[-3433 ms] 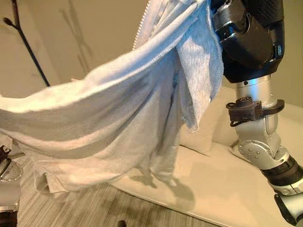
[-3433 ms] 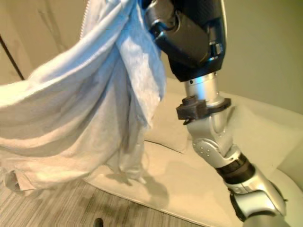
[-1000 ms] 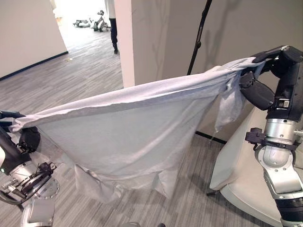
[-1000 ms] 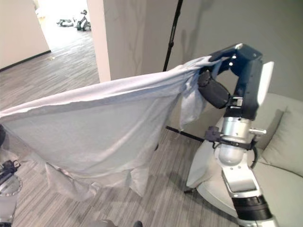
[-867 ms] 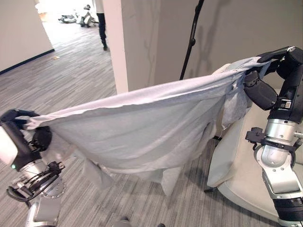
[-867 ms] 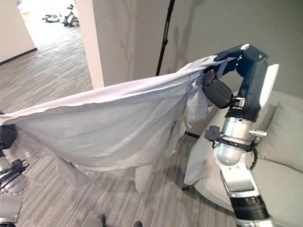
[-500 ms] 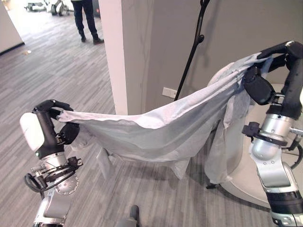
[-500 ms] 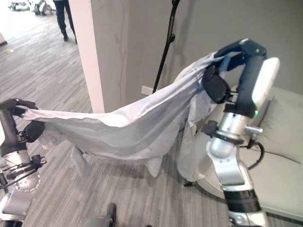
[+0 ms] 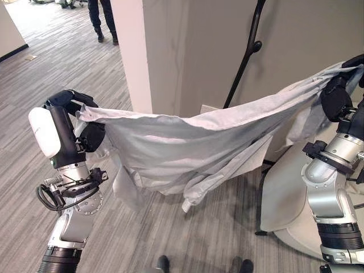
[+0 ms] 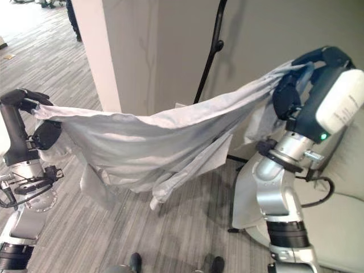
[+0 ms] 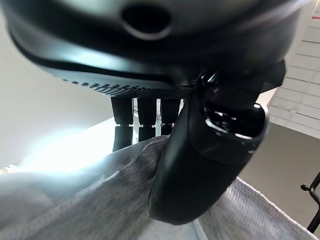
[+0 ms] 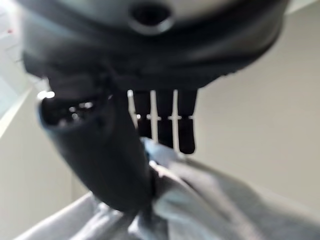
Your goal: Hang the clothes on the sofa on the clothes rack.
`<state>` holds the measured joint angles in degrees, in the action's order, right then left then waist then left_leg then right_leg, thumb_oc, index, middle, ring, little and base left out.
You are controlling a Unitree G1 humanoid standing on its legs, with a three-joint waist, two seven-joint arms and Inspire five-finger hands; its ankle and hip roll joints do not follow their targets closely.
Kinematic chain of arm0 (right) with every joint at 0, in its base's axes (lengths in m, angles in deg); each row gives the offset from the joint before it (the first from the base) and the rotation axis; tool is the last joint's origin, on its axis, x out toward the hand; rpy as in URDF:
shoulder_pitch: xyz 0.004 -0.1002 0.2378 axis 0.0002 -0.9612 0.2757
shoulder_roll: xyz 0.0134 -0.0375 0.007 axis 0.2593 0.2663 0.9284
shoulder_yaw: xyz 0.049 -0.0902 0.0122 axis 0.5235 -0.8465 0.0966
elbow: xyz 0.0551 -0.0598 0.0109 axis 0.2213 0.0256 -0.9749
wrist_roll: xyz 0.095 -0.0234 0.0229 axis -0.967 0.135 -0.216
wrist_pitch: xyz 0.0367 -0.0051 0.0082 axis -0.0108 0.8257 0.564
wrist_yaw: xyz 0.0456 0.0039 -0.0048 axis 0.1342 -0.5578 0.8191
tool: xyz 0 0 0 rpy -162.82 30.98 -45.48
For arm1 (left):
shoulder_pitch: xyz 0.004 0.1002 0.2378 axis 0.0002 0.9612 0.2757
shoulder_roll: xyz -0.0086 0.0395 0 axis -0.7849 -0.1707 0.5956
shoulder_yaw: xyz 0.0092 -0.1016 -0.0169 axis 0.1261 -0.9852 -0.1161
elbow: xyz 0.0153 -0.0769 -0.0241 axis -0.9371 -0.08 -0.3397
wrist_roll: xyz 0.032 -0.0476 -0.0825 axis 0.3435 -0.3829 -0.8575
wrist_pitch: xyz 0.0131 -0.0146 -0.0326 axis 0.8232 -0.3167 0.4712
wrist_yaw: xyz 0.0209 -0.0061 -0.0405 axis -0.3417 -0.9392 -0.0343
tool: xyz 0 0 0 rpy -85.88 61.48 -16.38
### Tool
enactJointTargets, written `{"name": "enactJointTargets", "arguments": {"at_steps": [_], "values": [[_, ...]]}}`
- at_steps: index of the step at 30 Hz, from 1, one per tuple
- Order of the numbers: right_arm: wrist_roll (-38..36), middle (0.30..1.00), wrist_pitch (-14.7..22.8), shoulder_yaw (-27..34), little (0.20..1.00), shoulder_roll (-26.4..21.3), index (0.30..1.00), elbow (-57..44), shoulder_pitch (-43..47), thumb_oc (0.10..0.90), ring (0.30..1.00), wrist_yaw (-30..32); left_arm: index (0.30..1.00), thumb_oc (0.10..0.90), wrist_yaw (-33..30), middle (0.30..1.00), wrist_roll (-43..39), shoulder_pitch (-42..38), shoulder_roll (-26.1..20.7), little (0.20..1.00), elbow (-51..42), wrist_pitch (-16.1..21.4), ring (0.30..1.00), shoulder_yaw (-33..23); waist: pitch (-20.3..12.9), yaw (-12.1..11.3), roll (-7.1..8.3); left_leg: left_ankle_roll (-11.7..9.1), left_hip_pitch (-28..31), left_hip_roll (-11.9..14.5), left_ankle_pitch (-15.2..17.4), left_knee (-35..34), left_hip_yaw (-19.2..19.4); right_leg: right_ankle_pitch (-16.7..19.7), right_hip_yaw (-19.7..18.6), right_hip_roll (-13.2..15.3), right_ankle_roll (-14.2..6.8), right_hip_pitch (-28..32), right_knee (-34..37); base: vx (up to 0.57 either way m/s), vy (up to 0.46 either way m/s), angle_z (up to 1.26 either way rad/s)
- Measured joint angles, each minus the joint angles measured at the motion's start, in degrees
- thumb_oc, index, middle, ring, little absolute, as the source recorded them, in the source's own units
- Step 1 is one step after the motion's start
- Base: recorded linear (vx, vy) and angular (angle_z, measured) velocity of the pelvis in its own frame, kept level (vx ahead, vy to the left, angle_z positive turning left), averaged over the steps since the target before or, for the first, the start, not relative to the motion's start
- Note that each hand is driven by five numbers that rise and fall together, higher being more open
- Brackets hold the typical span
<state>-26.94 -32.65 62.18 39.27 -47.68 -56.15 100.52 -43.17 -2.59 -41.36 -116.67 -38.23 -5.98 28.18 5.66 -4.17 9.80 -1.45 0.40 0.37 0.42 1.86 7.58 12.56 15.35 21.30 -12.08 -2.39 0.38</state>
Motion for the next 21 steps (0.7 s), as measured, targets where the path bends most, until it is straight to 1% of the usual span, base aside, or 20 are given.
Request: {"name": "enactJointTargets", "arguments": {"at_steps": [1,2,3,4,5,6,8,9,10,11,12,13,14,15,16,17,18,19,20,21], "values": [[1.1,0.300,0.6,0.0,0.300,-0.2,0.300,-0.1,0.3,0.400,0.300,0.0,0.300,0.400,-0.4,0.300,0.0,2.2,0.1,0.300,-1.2,0.1,0.300,-1.6,-1.4,-0.8,1.74,-1.7,0.7,0.9,0.5,-0.6,0.6,-3.0,2.5,-1.7,1.3,0.3,0.7,0.22,-0.341,-0.41],[1.7,0.300,1.2,0.1,0.300,-0.8,0.300,0.0,0.9,0.400,0.300,0.2,0.300,0.400,-0.9,0.300,-0.4,3.8,1.2,0.300,-1.3,0.2,0.300,-2.0,-1.4,-0.7,0.32,-2.7,1.1,3.7,0.4,-0.6,0.6,-3.4,2.6,-4.5,1.8,0.8,0.7,0.18,-0.336,-0.36],[1.6,0.300,1.2,0.1,0.300,-1.5,0.300,0.1,0.9,0.400,0.300,0.2,0.300,0.400,-0.4,0.300,-1.2,4.8,1.7,0.300,-1.3,0.2,0.300,-2.0,-1.7,-0.2,-0.95,-3.5,1.4,5.9,-0.1,-1.1,-0.7,-3.5,3.1,-7.0,2.0,1.1,0.6,0.15,-0.290,-0.15],[1.5,0.300,1.2,0.0,0.300,-2.3,0.300,0.3,1.1,0.400,0.300,0.2,0.300,0.400,-0.3,0.300,-1.8,5.3,1.7,0.300,-1.3,0.2,0.300,-1.9,-1.8,0.1,-1.70,-3.8,1.8,7.8,-0.3,-1.6,-1.7,-3.8,3.2,-8.7,2.4,1.2,0.6,0.14,-0.266,-0.23],[1.5,0.300,1.5,0.0,0.300,-4.2,0.300,0.4,1.6,0.400,0.300,0.3,0.300,0.400,-0.3,0.300,-2.2,5.3,1.7,0.300,-1.3,0.2,0.300,-2.2,-1.7,0.1,-2.21,-4.7,2.8,10.7,-0.9,-2.1,-2.1,-4.9,3.2,-12.2,4.2,1.8,1.1,0.14,-0.281,-0.41],[1.5,0.300,2.4,0.0,0.300,-5.0,0.300,0.7,2.7,0.400,0.300,0.6,0.300,0.400,-0.3,0.300,-2.2,5.3,1.7,0.300,-1.5,0.2,0.300,-2.3,-1.7,0.5,-2.24,-5.4,3.6,13.0,-1.3,-1.9,-2.2,-5.8,3.3,-14.8,5.7,2.8,2.2,0.19,-0.362,-0.47],[0.7,0.300,4.6,-1.6,0.300,-5.1,0.300,4.7,6.9,0.400,0.300,2.1,0.300,0.400,-0.3,0.300,-3.4,3.9,1.7,0.300,-1.6,0.1,0.300,-2.9,-1.6,1.4,-2.41,-8.5,2.9,16.9,-3.2,1.3,-4.1,-7.2,3.8,-19.0,7.8,3.9,2.4,0.25,-0.412,-0.20],[-0.5,0.300,5.5,-3.5,0.300,-5.2,0.300,6.5,8.7,0.400,0.300,1.9,0.300,0.400,-0.6,0.300,-4.9,1.9,1.9,0.300,-1.0,-0.1,0.300,-3.8,-1.6,1.7,-2.45,-9.4,2.1,18.7,-3.7,4.1,-4.5,-8.5,5.0,-20.9,9.7,5.0,2.5,0.25,-0.324,0.09],[-1.4,0.300,6.6,-4.6,0.300,-6.1,0.300,6.2,8.8,0.400,0.300,1.6,0.300,0.400,-1.0,0.300,-5.6,-2.1,1.7,0.300,1.1,-0.5,0.300,-4.8,-1.6,1.3,-2.41,-9.4,-0.1,20.5,-3.9,8.0,-4.2,-9.5,5.2,-22.2,11.0,6.0,3.3,0.19,-0.265,0.18],[-2.4,0.300,8.1,-6.4,0.300,-7.3,0.300,5.7,9.6,0.400,0.300,0.9,0.300,0.400,-2.0,0.300,-7.2,-5.9,1.0,0.300,3.0,-1.4,0.300,-6.2,-1.5,1.0,-2.58,-8.2,-2.0,22.0,-5.3,11.3,-2.6,-10.3,5.8,-23.9,12.3,6.4,4.0,0.14,-0.197,0.08],[-2.9,0.300,8.6,-9.6,0.300,-8.4,0.300,5.6,11.0,0.400,0.300,-0.2,0.300,0.400,-3.0,0.300,-8.1,-7.2,0.9,0.300,4.1,-1.5,0.300,-7.8,-1.5,0.4,-2.76,-8.3,-4.1,22.2,-6.5,16.0,-2.4,-11.1,4.9,-24.4,14.7,6.8,4.0,0.08,-0.109,0.02],[-3.6,0.300,9.0,-12.5,0.300,-10.3,0.300,4.6,11.7,0.400,0.300,-1.9,0.300,0.400,-3.5,0.300,-8.9,-9.7,0.8,0.300,6.7,-1.4,0.300,-7.8,-1.3,0.5,-1.87,-9.2,-10.0,18.2,-0.5,22.0,-7.3,-11.9,4.5,-22.9,15.8,6.5,4.3,0.06,0.005,-0.19],[-3.8,0.300,10.3,-14.6,0.300,-11.5,0.300,4.6,12.9,0.400,0.300,-4.4,0.300,0.400,-3.7,0.300,-9.4,-11.8,0.4,0.300,9.8,-2.3,0.300,-7.6,-1.1,-0.1,-1.48,-8.1,-10.8,11.9,3.5,16.5,-10.7,-11.5,4.2,-21.1,15.2,6.4,4.5,0.07,0.040,-0.16],[-4.6,0.300,10.7,-16.4,0.300,-11.9,0.300,5.0,13.4,0.400,0.300,-6.1,0.300,0.400,-3.1,0.300,-10.4,-14.1,-0.5,0.300,10.6,-3.3,0.300,-7.0,-1.3,-0.1,-2.22,-7.1,-12.0,7.6,3.4,9.6,-8.5,-11.6,4.4,-21.0,15.1,6.9,4.6,0.06,0.049,-0.30],[-5.3,0.300,10.7,-17.0,0.300,-11.9,0.300,5.7,13.9,0.400,0.300,-6.6,0.300,0.400,-3.0,0.300,-10.7,-16.6,-2.8,0.300,11.5,-3.3,0.300,-5.6,-1.2,-0.2,-2.15,-7.0,-14.4,5.9,1.5,6.0,-7.9,-11.7,4.0,-21.4,15.0,7.1,4.7,0.12,0.054,-0.23],[-5.4,0.300,11.2,-18.9,0.300,-11.8,0.300,10.5,17.1,0.400,0.300,-6.2,0.300,0.400,-3.0,0.300,-10.9,-20.5,-5.4,0.300,15.6,-2.6,0.300,-3.4,-1.0,0.1,-2.09,-7.2,-17.7,5.4,-0.2,4.4,-8.8,-12.6,2.9,-21.5,15.2,7.1,4.9,0.18,0.082,-0.18],[-6.5,0.300,10.8,-25.0,0.300,-11.8,0.300,21.2,24.7,0.400,0.300,-5.7,0.300,0.400,-2.9,0.300,-11.2,-27.7,-8.1,0.300,24.8,-2.7,0.300,0.6,-0.7,0.3,-2.39,-9.1,-21.7,4.8,-2.7,1.0,-12.8,-14.0,1.7,-22.0,15.1,7.7,4.9,0.41,0.247,-0.61],[-7.9,0.300,10.4,-32.2,0.300,-12.0,0.300,33.9,34.8,0.400,0.300,-7.4,0.300,0.400,-3.0,0.300,-13.4,-35.1,-12.6,0.300,32.3,-4.1,0.300,3.2,0.6,-0.8,-4.30,-9.2,-23.8,6.0,-3.5,-4.1,-14.3,-16.2,-0.2,-23.3,12.8,11.8,5.3,0.42,0.273,-0.75],[-8.2,0.300,10.3,-32.0,0.300,-12.3,0.300,34.1,34.8,0.400,0.300,-7.4,0.300,0.400,-3.0,0.300,-13.3,-35.3,-14.2,0.300,32.3,-4.0,0.300,3.2,0.4,-1.0,-4.29,-7.6,-22.5,5.8,-2.9,-2.3,-13.8,-16.8,-0.9,-22.4,12.3,13.0,5.3,0.43,0.324,-1.32],[-8.6,0.300,10.6,-32.3,0.300,-13.4,0.300,34.3,34.8,0.400,0.300,-7.8,0.300,0.400,-8.5,0.300,-11.4,-34.9,-16.7,0.300,31.9,-3.7,0.300,2.2,-0.1,-1.7,-3.32,-3.8,-21.3,4.5,-4.2,5.1,-10.3,-18.8,-3.3,-19.9,8.9,15.3,4.5,0.21,0.193,-0.80]]}}
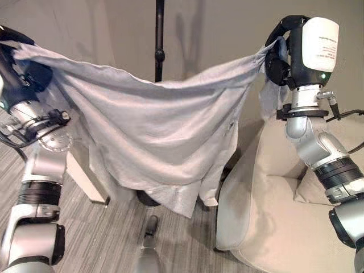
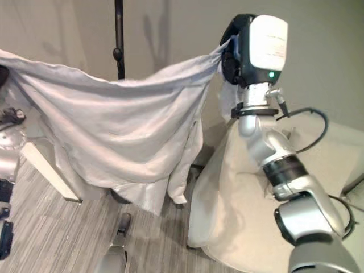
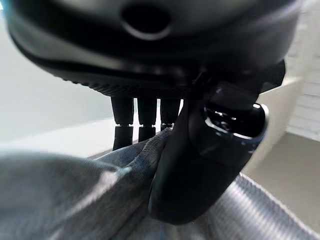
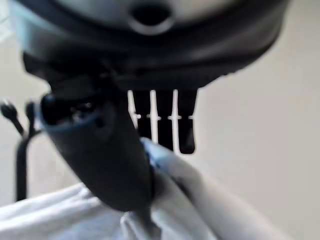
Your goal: Hang the clothes on the sofa on the clothes rack.
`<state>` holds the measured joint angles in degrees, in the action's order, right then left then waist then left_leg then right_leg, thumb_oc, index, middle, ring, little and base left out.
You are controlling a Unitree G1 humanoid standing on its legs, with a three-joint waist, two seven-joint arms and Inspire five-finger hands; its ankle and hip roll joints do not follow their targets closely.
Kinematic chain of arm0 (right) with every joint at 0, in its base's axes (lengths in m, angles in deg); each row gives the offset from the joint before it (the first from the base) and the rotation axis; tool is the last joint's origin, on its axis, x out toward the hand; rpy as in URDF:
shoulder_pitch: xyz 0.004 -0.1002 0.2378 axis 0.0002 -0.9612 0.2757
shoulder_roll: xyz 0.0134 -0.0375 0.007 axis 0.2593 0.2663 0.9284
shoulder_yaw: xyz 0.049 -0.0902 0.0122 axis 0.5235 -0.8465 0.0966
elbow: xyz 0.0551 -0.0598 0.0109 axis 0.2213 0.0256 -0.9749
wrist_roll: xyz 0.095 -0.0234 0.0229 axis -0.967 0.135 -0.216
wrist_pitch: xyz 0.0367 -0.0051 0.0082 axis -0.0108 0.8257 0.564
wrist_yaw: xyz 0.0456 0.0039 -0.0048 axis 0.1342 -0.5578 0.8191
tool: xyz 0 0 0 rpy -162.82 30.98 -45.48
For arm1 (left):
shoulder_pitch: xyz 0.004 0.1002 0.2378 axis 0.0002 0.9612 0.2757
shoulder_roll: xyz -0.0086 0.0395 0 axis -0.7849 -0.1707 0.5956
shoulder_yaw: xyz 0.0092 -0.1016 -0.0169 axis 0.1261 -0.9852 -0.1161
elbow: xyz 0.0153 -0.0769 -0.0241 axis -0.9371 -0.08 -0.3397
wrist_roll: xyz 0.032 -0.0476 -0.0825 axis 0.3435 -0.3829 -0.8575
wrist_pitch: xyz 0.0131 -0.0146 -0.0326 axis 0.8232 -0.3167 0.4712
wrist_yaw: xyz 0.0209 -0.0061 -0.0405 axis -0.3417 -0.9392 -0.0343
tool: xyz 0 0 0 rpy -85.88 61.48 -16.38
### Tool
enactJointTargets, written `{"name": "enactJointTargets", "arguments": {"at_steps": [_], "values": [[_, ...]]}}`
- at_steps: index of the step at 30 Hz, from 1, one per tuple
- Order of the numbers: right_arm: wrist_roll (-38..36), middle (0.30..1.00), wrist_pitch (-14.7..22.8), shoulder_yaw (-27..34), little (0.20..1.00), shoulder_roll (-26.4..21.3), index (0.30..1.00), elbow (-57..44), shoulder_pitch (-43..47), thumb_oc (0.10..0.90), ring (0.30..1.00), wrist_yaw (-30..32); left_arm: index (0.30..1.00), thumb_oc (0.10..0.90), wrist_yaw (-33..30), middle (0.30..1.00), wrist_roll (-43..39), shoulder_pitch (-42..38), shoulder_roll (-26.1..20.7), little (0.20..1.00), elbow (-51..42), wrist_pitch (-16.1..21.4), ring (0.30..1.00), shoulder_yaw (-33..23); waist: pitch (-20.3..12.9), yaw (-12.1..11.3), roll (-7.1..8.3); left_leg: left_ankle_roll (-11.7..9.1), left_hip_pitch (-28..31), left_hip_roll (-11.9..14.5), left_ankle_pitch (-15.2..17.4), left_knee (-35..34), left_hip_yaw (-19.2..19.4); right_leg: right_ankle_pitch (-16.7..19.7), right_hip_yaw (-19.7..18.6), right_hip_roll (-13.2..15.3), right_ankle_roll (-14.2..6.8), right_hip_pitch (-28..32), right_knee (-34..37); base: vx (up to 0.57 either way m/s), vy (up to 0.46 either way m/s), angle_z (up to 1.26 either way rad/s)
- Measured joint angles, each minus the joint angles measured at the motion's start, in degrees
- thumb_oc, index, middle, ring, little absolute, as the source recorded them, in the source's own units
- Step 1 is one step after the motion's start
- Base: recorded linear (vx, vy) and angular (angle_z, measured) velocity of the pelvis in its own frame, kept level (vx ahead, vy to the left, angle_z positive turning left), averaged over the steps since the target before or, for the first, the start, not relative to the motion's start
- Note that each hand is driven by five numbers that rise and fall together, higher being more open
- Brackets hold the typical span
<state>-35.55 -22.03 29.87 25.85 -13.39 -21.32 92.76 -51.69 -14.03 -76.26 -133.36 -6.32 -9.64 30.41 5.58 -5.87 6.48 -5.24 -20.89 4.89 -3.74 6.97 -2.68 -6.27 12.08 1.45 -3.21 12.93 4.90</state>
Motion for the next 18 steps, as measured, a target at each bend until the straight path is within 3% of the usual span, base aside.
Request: {"name": "enactJointTargets", "arguments": {"at_steps": [2,3,5,6,7,8,10,12,14,15,16,17,18], "values": [[-1.1,0.300,-0.9,0.3,0.300,-4.1,0.300,0.5,0.1,0.400,0.300,-0.5,0.300,0.400,-6.1,0.300,3.2,2.1,0.1,0.300,-6.2,2.7,0.300,1.0,-0.3,-0.4,2.18,2.7,1.4,-3.2,-4.3,-0.7,2.7,-1.5,0.0,3.6,-2.5,0.3,-1.2,0.13,0.140,-0.10],[-1.5,0.300,-1.1,1.1,0.300,-4.9,0.300,2.6,0.8,0.400,0.300,-0.5,0.300,0.400,-6.6,0.300,4.6,2.3,-0.2,0.300,-7.8,3.9,0.300,3.3,-0.3,-1.9,2.87,4.0,2.7,-4.5,-5.3,-2.3,3.8,-2.0,0.1,4.9,-3.0,-0.3,-2.3,0.12,0.150,0.29],[-2.1,0.300,-1.2,1.0,0.300,-4.6,0.300,5.1,2.6,0.400,0.300,-0.8,0.300,0.400,-5.5,0.300,4.9,2.3,-1.7,0.300,-8.2,4.9,0.300,6.1,-0.3,-3.5,2.93,3.7,3.7,-5.2,-5.1,-3.4,5.3,-2.0,0.2,5.8,-2.9,-2.1,-3.1,0.13,0.183,0.28],[-2.3,0.300,-0.7,0.7,0.300,-4.5,0.300,6.2,3.6,0.400,0.300,-0.9,0.300,0.400,-4.5,0.300,4.9,1.9,-3.5,0.300,-8.1,5.1,0.300,7.3,-0.1,-3.1,3.63,2.8,3.4,-5.8,-4.3,-2.6,6.1,-2.0,0.1,6.9,-2.6,-2.2,-3.2,0.10,0.165,0.34],[-2.5,0.300,-0.7,0.2,0.300,-3.9,0.300,7.3,4.6,0.400,0.300,-1.0,0.300,0.400,-4.1,0.300,5.0,1.7,-6.2,0.300,-7.5,5.5,0.300,9.2,0.0,-3.3,4.68,6.4,0.5,-6.8,-1.5,7.5,5.1,-3.0,0.0,8.6,-3.8,-2.2,-4.3,0.14,0.242,-0.09],[-2.7,0.300,-1.0,-1.4,0.300,-4.0,0.300,8.8,5.1,0.400,0.300,-1.1,0.300,0.400,-4.7,0.300,5.0,1.6,-8.2,0.300,-7.8,5.6,0.300,11.1,-0.4,-5.4,4.09,5.8,2.0,-5.5,5.7,13.4,3.7,-3.7,-1.5,8.6,-4.3,-0.8,-4.9,0.11,0.200,-0.21],[-2.8,0.300,-1.3,-3.0,0.300,-4.0,0.300,10.8,6.3,0.400,0.300,-1.5,0.300,0.400,-4.7,0.300,5.2,-0.2,-9.3,0.300,-7.5,6.3,0.300,12.3,-1.0,-5.2,5.31,5.7,3.0,-6.7,5.4,11.9,4.9,-3.2,-1.4,10.1,-5.4,-1.5,-6.5,0.10,0.179,-0.05],[-3.0,0.300,-1.7,-3.3,0.300,-3.8,0.300,11.4,7.0,0.400,0.300,-1.7,0.300,0.400,-4.3,0.300,5.0,-1.7,-10.7,0.300,-6.7,6.3,0.300,13.7,-0.8,-5.3,5.07,6.0,3.4,-6.3,5.0,10.7,5.7,-3.5,-1.4,10.2,-5.7,-2.8,-9.5,0.11,0.177,0.03],[-3.0,0.300,-1.9,-3.3,0.300,-3.8,0.300,11.0,7.0,0.400,0.300,-2.0,0.300,0.400,-4.2,0.300,4.8,-2.6,-11.5,0.300,-5.9,6.3,0.300,14.0,-0.8,-5.2,3.71,5.9,4.8,-5.2,4.6,7.6,6.0,-3.7,-1.4,10.4,-5.9,-7.8,-17.7,0.10,0.217,-0.11],[-2.9,0.300,-2.3,-3.2,0.300,-3.8,0.300,11.1,7.1,0.400,0.300,-2.2,0.300,0.400,-3.5,0.300,4.7,-3.0,-11.8,0.300,-5.3,6.2,0.300,14.0,-0.6,-4.7,3.30,6.7,5.4,-6.0,3.8,7.6,7.8,-3.2,-1.1,11.2,-6.6,-9.8,-22.4,0.14,0.329,-0.05],[-2.9,0.300,-2.6,-3.1,0.300,-4.0,0.300,10.9,7.2,0.400,0.300,-2.6,0.300,0.400,-3.5,0.300,4.6,-2.9,-11.1,0.300,-4.8,6.0,0.300,14.1,0.0,-4.1,2.03,9.3,4.4,-6.5,7.2,14.6,8.6,-4.4,-1.6,12.3,-8.0,-12.4,-29.5,0.09,0.214,0.15],[-3.0,0.300,-3.6,-2.3,0.300,-3.9,0.300,10.5,4.9,0.400,0.300,-1.6,0.300,0.400,-2.8,0.300,4.4,-2.8,-10.3,0.300,-3.4,6.3,0.300,14.5,0.1,-2.1,-0.71,11.7,7.6,-7.7,9.8,12.4,8.6,0.4,-2.7,13.0,-11.6,-17.3,-40.0,0.18,0.240,0.25],[-3.2,0.300,-3.8,-2.2,0.300,-4.1,0.300,11.4,4.6,0.400,0.300,-1.5,0.300,0.400,-3.0,0.300,4.4,-3.4,-10.6,0.300,-3.1,6.3,0.300,15.4,0.5,-2.0,-1.74,9.3,8.7,-6.9,9.2,9.4,8.6,2.0,-3.3,12.9,-11.4,-19.6,-43.2,0.17,0.084,0.22]]}}
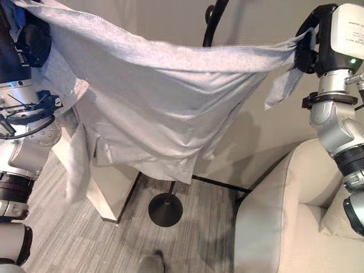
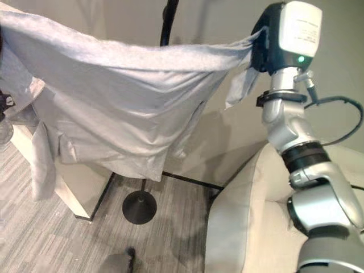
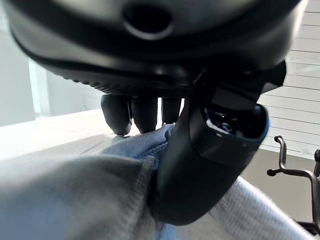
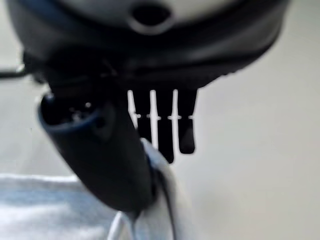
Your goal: Hang the clothes on the sofa on the clothes rack.
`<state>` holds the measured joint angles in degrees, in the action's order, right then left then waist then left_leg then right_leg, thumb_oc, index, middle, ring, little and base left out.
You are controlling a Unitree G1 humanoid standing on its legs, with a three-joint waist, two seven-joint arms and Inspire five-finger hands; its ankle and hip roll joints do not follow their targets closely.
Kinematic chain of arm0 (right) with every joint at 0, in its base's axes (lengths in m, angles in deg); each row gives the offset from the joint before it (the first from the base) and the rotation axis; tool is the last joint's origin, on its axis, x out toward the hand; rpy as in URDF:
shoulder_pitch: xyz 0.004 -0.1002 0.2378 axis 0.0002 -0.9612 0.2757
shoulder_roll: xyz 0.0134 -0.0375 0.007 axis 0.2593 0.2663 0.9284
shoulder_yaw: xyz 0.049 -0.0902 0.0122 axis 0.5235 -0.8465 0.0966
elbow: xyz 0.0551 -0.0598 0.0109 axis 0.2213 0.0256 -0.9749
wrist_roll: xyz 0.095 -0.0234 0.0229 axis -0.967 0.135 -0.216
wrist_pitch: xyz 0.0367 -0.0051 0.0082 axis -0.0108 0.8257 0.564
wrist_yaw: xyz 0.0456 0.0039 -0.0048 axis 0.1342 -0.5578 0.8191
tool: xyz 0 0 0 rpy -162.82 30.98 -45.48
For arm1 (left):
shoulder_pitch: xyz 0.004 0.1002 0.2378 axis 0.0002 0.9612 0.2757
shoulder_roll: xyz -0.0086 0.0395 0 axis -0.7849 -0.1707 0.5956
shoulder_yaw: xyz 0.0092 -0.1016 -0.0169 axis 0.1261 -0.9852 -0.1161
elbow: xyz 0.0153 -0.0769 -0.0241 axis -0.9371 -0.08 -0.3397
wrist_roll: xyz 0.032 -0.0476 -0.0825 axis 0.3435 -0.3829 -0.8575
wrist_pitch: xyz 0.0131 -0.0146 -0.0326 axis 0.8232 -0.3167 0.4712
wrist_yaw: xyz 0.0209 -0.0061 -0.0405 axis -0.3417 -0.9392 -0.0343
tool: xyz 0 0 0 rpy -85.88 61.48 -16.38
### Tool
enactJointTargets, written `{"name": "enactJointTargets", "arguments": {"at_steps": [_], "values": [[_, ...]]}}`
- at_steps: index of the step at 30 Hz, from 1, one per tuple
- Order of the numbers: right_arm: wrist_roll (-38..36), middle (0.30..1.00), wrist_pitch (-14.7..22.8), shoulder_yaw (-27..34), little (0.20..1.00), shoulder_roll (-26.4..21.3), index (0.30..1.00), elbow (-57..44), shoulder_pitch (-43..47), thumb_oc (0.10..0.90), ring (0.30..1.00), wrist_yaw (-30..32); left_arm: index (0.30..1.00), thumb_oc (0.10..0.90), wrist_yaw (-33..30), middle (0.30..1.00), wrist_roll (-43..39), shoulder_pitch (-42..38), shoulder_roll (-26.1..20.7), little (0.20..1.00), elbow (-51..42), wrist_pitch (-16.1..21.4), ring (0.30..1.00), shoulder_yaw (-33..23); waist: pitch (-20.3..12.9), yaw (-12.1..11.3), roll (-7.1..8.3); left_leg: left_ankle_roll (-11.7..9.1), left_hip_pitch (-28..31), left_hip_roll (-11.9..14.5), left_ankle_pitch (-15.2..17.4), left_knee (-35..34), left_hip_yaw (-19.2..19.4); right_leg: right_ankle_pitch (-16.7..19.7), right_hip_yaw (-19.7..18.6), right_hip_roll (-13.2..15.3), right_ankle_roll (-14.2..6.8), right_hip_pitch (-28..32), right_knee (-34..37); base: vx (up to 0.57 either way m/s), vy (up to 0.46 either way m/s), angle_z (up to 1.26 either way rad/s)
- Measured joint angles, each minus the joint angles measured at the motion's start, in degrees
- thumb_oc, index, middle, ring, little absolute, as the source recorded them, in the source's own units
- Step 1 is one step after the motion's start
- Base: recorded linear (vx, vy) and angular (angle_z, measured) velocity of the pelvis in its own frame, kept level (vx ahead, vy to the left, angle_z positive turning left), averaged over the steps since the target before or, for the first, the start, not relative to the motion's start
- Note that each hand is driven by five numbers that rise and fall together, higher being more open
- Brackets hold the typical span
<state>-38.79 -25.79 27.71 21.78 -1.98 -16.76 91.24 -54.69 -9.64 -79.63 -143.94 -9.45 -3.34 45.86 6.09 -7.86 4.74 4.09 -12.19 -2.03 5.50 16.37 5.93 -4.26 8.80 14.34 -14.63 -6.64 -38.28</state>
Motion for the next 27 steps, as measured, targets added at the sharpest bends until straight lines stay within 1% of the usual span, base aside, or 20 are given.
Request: {"name": "enactJointTargets", "arguments": {"at_steps": [1,2,3,4,5,7,9,10,11,12,13,14,15,16,17,19,21,23,24,27], "values": [[-0.5,0.300,-0.6,0.0,0.300,-0.1,0.300,0.9,0.0,0.400,0.300,-0.2,0.300,0.400,0.7,0.300,0.0,-0.5,-0.1,0.300,0.1,0.0,0.300,0.5,0.2,0.4,-0.05,-2.4,1.3,-0.2,-0.9,-4.0,0.3,0.0,0.6,-0.2,0.5,-1.5,1.1,0.16,0.023,0.19],[-1.4,0.300,-0.8,0.4,0.300,-0.5,0.300,2.9,1.1,0.400,0.300,-0.7,0.300,0.400,2.7,0.300,-0.2,-2.5,-0.4,0.300,0.6,-0.1,0.300,1.0,0.3,1.4,1.34,-2.7,-1.2,-2.7,1.9,1.1,-1.2,0.1,0.7,1.2,1.2,-4.2,6.3,0.16,-0.045,0.13],[-1.8,0.300,-0.6,0.8,0.300,-0.8,0.300,4.2,3.6,0.400,0.300,-1.0,0.300,0.400,4.6,0.300,-2.0,-5.2,-0.5,0.300,2.3,-0.5,0.300,1.8,0.4,1.8,0.03,0.9,-5.5,-2.3,5.8,19.8,-2.9,-1.9,-1.2,0.8,-0.2,-7.0,9.5,0.22,-0.069,-0.12],[-2.4,0.300,-0.2,1.9,0.300,-1.3,0.300,2.7,2.5,0.400,0.300,0.2,0.300,0.400,5.9,0.300,-3.0,-6.7,-0.4,0.300,3.0,-1.3,0.300,2.0,1.3,1.4,-1.24,0.8,-3.4,-2.8,12.2,19.8,-5.2,-2.6,-3.5,-0.2,3.6,-8.7,10.2,0.24,-0.098,-0.16],[-2.7,0.300,0.4,1.9,0.300,-3.2,0.300,0.7,-1.8,0.400,0.300,1.3,0.300,0.400,5.7,0.300,-3.6,-6.3,-0.1,0.300,3.6,-1.5,0.300,2.3,0.8,2.5,-1.10,-0.6,-2.5,-3.3,10.8,16.8,-5.9,-3.0,-5.0,-1.4,4.8,-8.8,11.9,0.21,-0.093,0.06],[-3.3,0.300,0.6,0.8,0.300,-8.2,0.300,1.2,-3.7,0.400,0.300,0.8,0.300,0.400,5.8,0.300,-3.7,-7.0,-1.3,0.300,4.3,-1.5,0.300,2.2,0.9,5.0,-1.36,-3.3,-2.1,-3.5,7.9,8.4,-9.2,-2.0,-5.6,-5.4,6.0,-6.6,23.6,0.16,-0.105,0.74],[-4.8,0.300,0.5,3.5,0.300,-10.8,0.300,1.9,-3.2,0.400,0.300,-0.1,0.300,0.400,6.7,0.300,-4.0,-9.6,-0.3,0.300,7.3,-1.6,0.300,3.0,0.9,8.1,-1.02,-2.4,-0.3,-3.1,6.3,2.8,-9.4,1.4,-6.7,-6.9,6.1,-3.0,31.4,0.22,-0.126,0.98],[-5.0,0.300,0.8,3.5,0.300,-10.8,0.300,1.6,-2.8,0.400,0.300,0.0,0.300,0.400,8.2,0.300,-4.2,-9.9,-0.3,0.300,8.8,-1.7,0.300,3.1,0.8,8.3,-1.30,-2.5,1.2,-2.2,1.7,-0.6,-8.1,4.2,-5.7,-7.2,7.8,-1.8,33.0,0.22,-0.116,0.48],[-5.0,0.300,1.6,2.7,0.300,-10.8,0.300,1.5,-2.9,0.400,0.300,-0.1,0.300,0.400,9.1,0.300,-4.2,-9.4,-0.4,0.300,9.6,-1.7,0.300,3.1,0.6,7.8,-0.80,-3.7,3.6,-1.8,0.4,-3.8,-7.6,5.0,-5.4,-7.2,8.3,0.0,35.1,0.21,-0.155,-0.06],[-5.0,0.300,2.6,1.2,0.300,-10.8,0.300,1.8,-2.6,0.400,0.300,-0.2,0.300,0.400,10.4,0.300,-4.3,-9.1,-1.3,0.300,10.9,-1.8,0.300,3.0,-1.0,6.9,0.37,-5.0,6.6,-0.5,-0.4,-10.4,-7.7,4.9,-4.0,-8.1,8.1,1.5,38.6,0.17,-0.157,-0.19],[-5.0,0.300,3.5,-0.6,0.300,-10.8,0.300,2.2,-1.6,0.400,0.300,-0.4,0.300,0.400,10.8,0.300,-4.7,-9.4,-2.5,0.300,11.6,-1.7,0.300,3.1,-1.8,7.0,1.62,-6.1,7.4,0.3,-1.2,-12.8,-8.3,4.8,-3.2,-8.8,8.0,1.0,38.9,0.13,-0.161,-0.02],[-5.2,0.300,3.8,-2.8,0.300,-10.8,0.300,2.6,-0.5,0.400,0.300,-0.6,0.300,0.400,11.0,0.300,-4.8,-10.5,-2.7,0.300,13.3,-1.6,0.300,3.6,-2.7,7.6,2.88,-6.7,7.6,0.8,-1.5,-13.4,-9.5,5.4,-2.6,-9.4,8.6,1.4,40.5,0.12,-0.156,-0.04],[-5.7,0.300,4.6,-7.7,0.300,-10.8,0.300,3.4,3.1,0.400,0.300,-1.7,0.300,0.400,10.9,0.300,-5.9,-12.9,-3.7,0.300,16.6,-1.6,0.300,6.0,-3.5,7.0,2.65,-7.2,7.4,3.0,-2.0,-13.0,-10.5,5.6,-2.6,-12.3,8.5,3.3,43.8,0.11,-0.143,-0.13],[-5.8,0.300,5.7,-11.4,0.300,-10.7,0.300,5.1,5.5,0.400,0.300,-1.9,0.300,0.400,10.9,0.300,-6.2,-14.6,-4.5,0.300,18.8,-1.5,0.300,7.8,-4.0,7.0,2.60,-7.1,7.6,3.7,-2.1,-13.4,-11.1,6.0,-2.5,-13.1,8.8,3.2,43.8,0.10,-0.156,-0.09],[-6.3,0.300,6.7,-16.4,0.300,-9.8,0.300,9.3,8.9,0.400,0.300,-3.0,0.300,0.400,11.3,0.300,-6.4,-18.7,-4.5,0.300,23.7,-1.5,0.300,13.1,-5.8,7.4,2.93,-7.4,8.1,4.4,-2.4,-14.9,-11.6,7.2,-2.4,-13.9,10.6,3.0,43.6,0.05,-0.116,0.15],[-7.1,0.300,7.1,-19.3,0.300,-9.2,0.300,10.2,11.7,0.400,0.300,-3.7,0.300,0.400,11.9,0.300,-6.4,-22.3,-4.7,0.300,27.8,-1.9,0.300,17.9,-6.9,7.2,2.38,-8.9,8.1,5.4,-3.4,-15.4,-11.9,8.6,-2.0,-14.9,12.6,3.0,44.0,0.06,-0.107,0.23],[-7.3,0.300,7.8,-20.8,0.300,-8.1,0.300,11.4,13.3,0.400,0.300,-4.1,0.300,0.400,12.5,0.300,-6.4,-23.2,-4.9,0.300,30.2,-2.2,0.300,19.9,-7.5,6.9,1.50,-9.9,8.1,6.4,-4.0,-15.7,-12.6,9.0,-1.5,-16.0,13.2,3.2,44.0,0.07,-0.071,0.21],[-8.1,0.300,8.3,-24.8,0.300,-7.3,0.300,14.5,14.8,0.400,0.300,-5.0,0.300,0.400,12.6,0.300,-6.3,-28.6,-3.7,0.300,35.3,-2.2,0.300,26.8,-7.6,6.4,1.28,-10.7,8.1,7.3,-4.6,-15.6,-12.8,9.5,-1.2,-16.9,14.1,3.7,44.0,0.07,-0.050,0.28],[-8.3,0.300,9.0,-27.1,0.300,-5.1,0.300,18.0,15.7,0.400,0.300,-5.7,0.300,0.400,12.8,0.300,-6.3,-29.9,-2.2,0.300,37.7,-2.1,0.300,28.6,-8.0,5.6,0.70,-11.1,8.0,8.0,-4.8,-15.6,-12.8,9.5,-1.1,-17.3,14.3,3.8,44.0,0.09,-0.042,0.25],[-8.3,0.300,9.3,-28.8,0.300,-1.4,0.300,23.5,15.7,0.400,0.300,-7.6,0.300,0.400,12.9,0.300,-6.1,-31.9,1.7,0.300,41.8,-2.2,0.300,29.4,-8.7,5.2,-0.42,-11.7,6.9,8.2,-5.4,-15.8,-13.1,9.2,0.3,-17.4,15.1,3.4,44.0,0.07,-0.024,0.25]]}}
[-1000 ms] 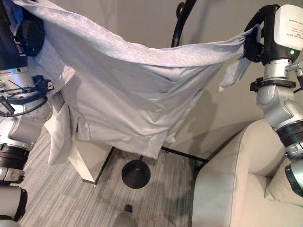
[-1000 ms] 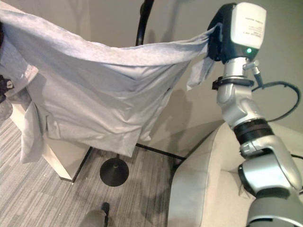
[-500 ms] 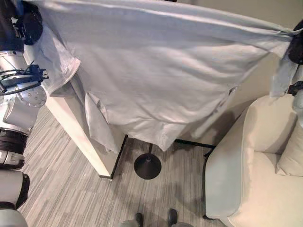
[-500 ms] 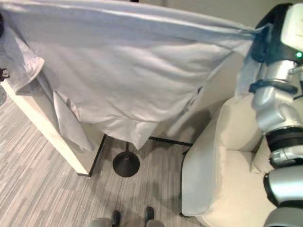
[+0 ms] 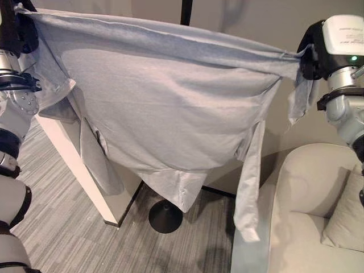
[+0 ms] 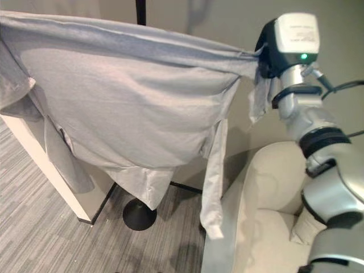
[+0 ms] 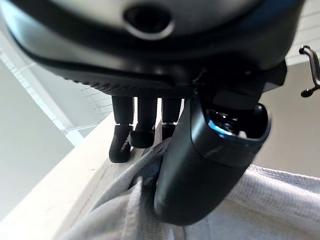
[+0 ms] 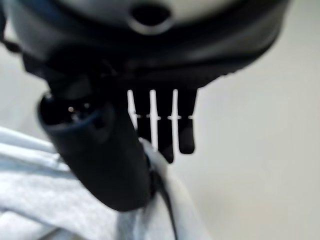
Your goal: Hang the clothes on the sofa on the clothes rack.
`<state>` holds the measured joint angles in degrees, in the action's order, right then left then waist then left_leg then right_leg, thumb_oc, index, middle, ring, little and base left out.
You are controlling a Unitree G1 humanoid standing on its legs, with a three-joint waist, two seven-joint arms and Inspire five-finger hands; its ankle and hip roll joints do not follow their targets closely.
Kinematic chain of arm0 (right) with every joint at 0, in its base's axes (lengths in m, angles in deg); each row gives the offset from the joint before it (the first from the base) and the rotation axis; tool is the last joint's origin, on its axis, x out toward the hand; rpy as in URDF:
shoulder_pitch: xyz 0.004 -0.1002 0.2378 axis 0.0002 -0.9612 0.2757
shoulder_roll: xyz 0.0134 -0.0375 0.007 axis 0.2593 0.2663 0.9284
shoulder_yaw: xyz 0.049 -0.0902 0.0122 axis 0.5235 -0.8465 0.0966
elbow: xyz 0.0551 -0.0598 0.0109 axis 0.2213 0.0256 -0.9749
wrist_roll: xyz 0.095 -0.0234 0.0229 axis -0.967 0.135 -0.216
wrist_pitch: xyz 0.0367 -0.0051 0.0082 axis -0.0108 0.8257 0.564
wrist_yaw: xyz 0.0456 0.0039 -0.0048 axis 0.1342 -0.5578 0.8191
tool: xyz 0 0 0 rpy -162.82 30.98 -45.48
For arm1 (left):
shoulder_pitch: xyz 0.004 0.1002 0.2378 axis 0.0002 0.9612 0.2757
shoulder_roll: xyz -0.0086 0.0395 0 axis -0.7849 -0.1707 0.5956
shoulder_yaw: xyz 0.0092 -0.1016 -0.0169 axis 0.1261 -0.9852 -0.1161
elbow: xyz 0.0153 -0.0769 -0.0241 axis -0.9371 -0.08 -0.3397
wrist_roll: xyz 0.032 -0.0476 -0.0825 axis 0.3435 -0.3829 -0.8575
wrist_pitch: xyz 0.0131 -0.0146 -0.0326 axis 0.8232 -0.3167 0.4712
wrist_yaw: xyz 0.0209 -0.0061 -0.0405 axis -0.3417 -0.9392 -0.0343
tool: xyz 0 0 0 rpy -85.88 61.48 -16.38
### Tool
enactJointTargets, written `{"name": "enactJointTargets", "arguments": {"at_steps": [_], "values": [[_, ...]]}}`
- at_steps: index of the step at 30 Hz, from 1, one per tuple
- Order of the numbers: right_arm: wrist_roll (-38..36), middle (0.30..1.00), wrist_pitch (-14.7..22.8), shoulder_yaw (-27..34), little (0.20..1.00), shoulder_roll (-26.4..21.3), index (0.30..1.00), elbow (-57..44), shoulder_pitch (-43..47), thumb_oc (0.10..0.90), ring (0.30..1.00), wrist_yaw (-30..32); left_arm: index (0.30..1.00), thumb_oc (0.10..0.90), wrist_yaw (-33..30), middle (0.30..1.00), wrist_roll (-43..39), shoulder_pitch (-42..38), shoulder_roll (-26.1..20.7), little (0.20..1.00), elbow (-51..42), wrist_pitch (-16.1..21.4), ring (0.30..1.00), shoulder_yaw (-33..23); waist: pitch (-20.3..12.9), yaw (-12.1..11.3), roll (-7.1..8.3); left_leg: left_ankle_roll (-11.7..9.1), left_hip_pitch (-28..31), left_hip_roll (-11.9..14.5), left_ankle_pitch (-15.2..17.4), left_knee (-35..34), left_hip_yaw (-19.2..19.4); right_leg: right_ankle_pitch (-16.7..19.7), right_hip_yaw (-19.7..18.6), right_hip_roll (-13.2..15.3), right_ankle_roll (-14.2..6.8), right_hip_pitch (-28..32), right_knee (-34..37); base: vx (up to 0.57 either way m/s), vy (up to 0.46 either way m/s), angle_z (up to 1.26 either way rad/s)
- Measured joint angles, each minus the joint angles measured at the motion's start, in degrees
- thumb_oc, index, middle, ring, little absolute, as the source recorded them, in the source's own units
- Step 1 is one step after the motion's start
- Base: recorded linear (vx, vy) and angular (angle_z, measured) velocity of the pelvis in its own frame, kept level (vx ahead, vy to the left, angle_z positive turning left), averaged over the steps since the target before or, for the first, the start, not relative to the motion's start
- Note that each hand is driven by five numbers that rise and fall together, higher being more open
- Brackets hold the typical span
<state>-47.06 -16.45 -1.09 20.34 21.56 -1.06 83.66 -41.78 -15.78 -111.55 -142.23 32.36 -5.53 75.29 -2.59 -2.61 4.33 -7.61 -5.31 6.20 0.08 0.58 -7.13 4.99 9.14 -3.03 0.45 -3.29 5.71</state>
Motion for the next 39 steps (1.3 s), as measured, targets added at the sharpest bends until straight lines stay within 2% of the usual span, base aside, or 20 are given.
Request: {"name": "enactJointTargets", "arguments": {"at_steps": [6,8,12,13,14,15,16,17,18,19,20,21,22,23,24,25,26,29,32,39], "values": [[3.1,0.300,-0.5,0.3,0.300,6.5,0.300,5.5,-3.0,0.400,0.300,-2.6,0.300,0.400,0.6,0.300,2.8,-1.1,7.1,0.300,1.1,-1.3,0.300,-6.6,-0.8,0.0,-0.51,-0.8,-5.5,-0.1,-0.5,-2.8,0.3,0.0,0.1,0.4,0.0,-5.9,0.0,0.00,-0.039,0.29],[4.1,0.300,-0.8,2.2,0.300,8.6,0.300,5.2,-6.2,0.400,0.300,-2.7,0.300,0.400,0.5,0.300,4.3,0.7,8.4,0.300,-0.1,-1.2,0.300,-10.3,-0.8,0.1,-0.78,-1.1,-10.8,-0.5,-0.7,-2.4,0.5,0.0,0.0,1.0,-0.1,-10.5,0.0,-0.17,-0.010,0.13],[4.1,0.300,-2.6,2.0,0.300,9.0,0.300,-4.6,-7.1,0.400,0.300,-3.5,0.300,0.400,0.1,0.300,4.4,3.1,6.5,0.300,-0.5,-1.2,0.300,-11.5,0.0,0.3,-1.37,-0.4,-16.5,-2.0,-0.2,0.0,0.5,0.1,-2.1,1.7,-0.6,-16.3,0.0,-0.07,-0.007,-0.25],[4.1,0.300,-2.5,2.0,0.300,9.1,0.300,-6.2,-7.0,0.400,0.300,-3.5,0.300,0.400,0.1,0.300,4.4,3.4,6.7,0.300,0.0,-1.3,0.300,-12.1,1.4,0.6,-1.63,0.1,-16.7,-2.0,0.1,-0.1,0.5,-0.8,-2.1,1.8,-2.7,-16.5,0.0,-0.04,-0.020,-0.33],[4.1,0.300,-2.4,2.1,0.300,9.0,0.300,-7.0,-6.9,0.400,0.300,-3.2,0.300,0.400,0.1,0.300,4.4,4.4,7.2,0.300,0.1,-1.3,0.300,-12.9,2.7,0.5,-3.56,1.0,-17.2,-0.2,0.4,-1.5,0.6,-4.2,-0.5,0.4,-6.7,-17.1,-1.2,-0.03,-0.027,-0.26],[4.0,0.300,-2.5,3.8,0.300,8.9,0.300,-7.5,-6.6,0.400,0.300,-2.4,0.300,0.400,1.8,0.300,4.3,4.9,7.6,0.300,0.4,-1.8,0.300,-12.8,4.4,-0.8,-5.07,-0.3,-19.2,1.4,0.8,-1.6,0.1,-8.1,0.0,0.3,-0.3,-23.6,-17.1,-0.02,-0.025,0.46],[4.1,0.300,-2.5,5.4,0.300,9.0,0.300,-8.6,-7.1,0.400,0.300,-2.5,0.300,0.400,6.5,0.300,4.1,6.5,9.4,0.300,1.4,-3.0,0.300,-11.1,5.7,3.3,1.75,-1.9,-23.7,-4.1,2.4,7.1,1.1,-6.7,0.2,7.9,0.4,-25.9,-18.2,-0.02,-0.032,0.53],[4.1,0.300,-2.3,6.6,0.300,9.0,0.300,-10.7,-7.3,0.400,0.300,-2.4,0.300,0.400,7.6,0.300,3.7,9.1,11.3,0.300,3.2,-4.1,0.300,-11.1,6.0,3.8,2.12,-0.3,-25.6,-4.2,3.8,15.7,1.5,-6.4,-0.4,7.7,-1.4,-25.6,-13.9,-0.01,-0.031,0.34],[4.1,0.300,-1.8,6.7,0.300,9.0,0.300,-12.5,-7.1,0.400,0.300,-2.0,0.300,0.400,9.3,0.300,3.1,12.6,14.0,0.300,4.9,-5.0,0.300,-11.5,6.4,3.3,1.03,2.3,-23.1,-2.1,5.4,16.1,1.2,-7.3,-0.3,6.0,-5.8,-24.4,-9.9,0.00,-0.024,-1.09],[4.1,0.300,-1.5,7.6,0.300,8.9,0.300,-16.0,-6.5,0.400,0.300,-1.6,0.300,0.400,10.5,0.300,2.2,17.2,17.3,0.300,5.0,-5.4,0.300,-13.2,6.9,0.9,-2.92,1.6,-15.5,3.9,5.2,5.6,1.0,-5.2,0.1,1.7,-4.3,-25.1,-13.9,0.00,-0.023,-0.72],[3.9,0.300,-1.2,9.4,0.300,9.0,0.300,-19.4,-7.8,0.400,0.300,0.3,0.300,0.400,11.0,0.300,2.0,19.9,19.9,0.300,4.0,-5.3,0.300,-13.7,7.7,4.2,-1.44,0.2,-14.5,2.7,1.5,1.3,2.0,-5.4,-0.8,3.5,-5.1,-23.1,-16.5,0.00,-0.013,-0.44],[4.1,0.300,-0.7,10.5,0.300,9.2,0.300,-21.9,-8.4,0.400,0.300,0.8,0.300,0.400,11.2,0.300,2.0,23.4,22.2,0.300,1.5,-5.1,0.300,-13.6,8.4,5.2,0.83,0.4,-12.3,2.0,0.9,-2.2,1.9,-3.3,-0.9,3.8,-3.6,-19.5,-10.7,-0.01,-0.016,0.12],[4.4,0.300,-0.3,10.6,0.300,9.2,0.300,-22.8,-8.0,0.400,0.300,0.8,0.300,0.400,12.3,0.300,2.1,25.7,24.3,0.300,1.4,-5.1,0.300,-12.9,8.7,4.6,1.37,0.2,-11.2,2.1,-1.6,-3.9,1.8,-0.4,-0.5,3.6,-4.4,-18.5,-8.0,-0.02,-0.014,-0.36],[4.8,0.300,-0.4,11.6,0.300,9.2,0.300,-24.2,-8.4,0.400,0.300,0.7,0.300,0.400,13.8,0.300,2.0,28.0,26.3,0.300,1.3,-6.0,0.300,-12.7,9.1,5.1,1.37,-0.4,-11.0,2.4,-5.4,-4.5,1.7,1.6,-0.4,3.0,-1.7,-17.6,-6.0,-0.02,-0.017,-0.32],[4.7,0.300,-1.6,14.7,0.300,8.5,0.300,-27.7,-11.7,0.400,0.300,0.6,0.300,0.400,13.5,0.300,1.3,31.3,28.3,0.300,-1.6,-6.7,0.300,-14.3,9.3,5.6,1.43,0.0,-10.5,2.1,-6.0,-5.2,1.8,2.1,-0.1,3.2,-2.1,-16.9,-5.0,-0.01,-0.008,-0.07],[4.7,0.300,-1.6,14.7,0.300,8.5,0.300,-27.7,-11.7,0.400,0.300,0.6,0.300,0.400,13.5,0.300,1.3,31.3,28.3,0.300,-1.6,-6.7,0.300,-14.3,9.3,5.6,1.43,0.0,-10.5,2.1,-6.0,-5.2,1.8,2.1,-0.1,3.2,-2.1,-16.9,-5.0,0.00,-0.004,0.20],[4.8,0.300,-2.3,22.6,0.300,7.7,0.300,-33.6,-21.5,0.400,0.300,0.9,0.300,0.400,13.4,0.300,-1.0,40.3,33.6,0.300,-10.9,-6.7,0.300,-19.2,10.2,5.6,1.17,0.1,-8.6,1.5,-6.1,-5.7,2.0,2.6,0.5,3.8,-1.5,-14.0,-3.0,0.00,-0.004,0.33],[4.8,0.300,-4.1,28.1,0.300,8.0,0.300,-38.6,-31.1,0.400,0.300,0.6,0.300,0.400,13.1,0.300,-5.0,47.9,39.4,0.300,-16.7,-6.8,0.300,-23.3,11.7,5.5,-0.49,0.1,-6.6,0.7,-6.1,-5.6,1.9,2.6,1.7,4.8,-1.5,-10.2,-0.8,0.03,-0.012,0.26],[5.3,0.300,-4.3,32.7,0.300,11.1,0.300,-43.1,-40.2,0.400,0.300,0.1,0.300,0.400,11.9,0.300,-8.0,53.6,40.9,0.300,-21.5,-6.7,0.300,-28.0,12.9,4.6,-2.18,0.0,-4.2,0.7,-6.1,-5.7,2.8,2.6,2.1,4.6,-1.6,-7.3,-0.5,0.07,-0.029,0.08],[3.9,0.300,-3.6,38.4,0.300,17.9,0.300,-46.6,-49.3,0.400,0.300,-0.3,0.300,0.400,10.4,0.300,-13.9,56.8,41.7,0.300,-27.0,-5.5,0.300,-34.3,13.0,4.8,-2.33,0.1,-1.3,1.3,-6.0,-5.7,3.4,1.6,3.3,4.1,-2.8,-3.7,-0.4,0.07,-0.012,0.09]]}}
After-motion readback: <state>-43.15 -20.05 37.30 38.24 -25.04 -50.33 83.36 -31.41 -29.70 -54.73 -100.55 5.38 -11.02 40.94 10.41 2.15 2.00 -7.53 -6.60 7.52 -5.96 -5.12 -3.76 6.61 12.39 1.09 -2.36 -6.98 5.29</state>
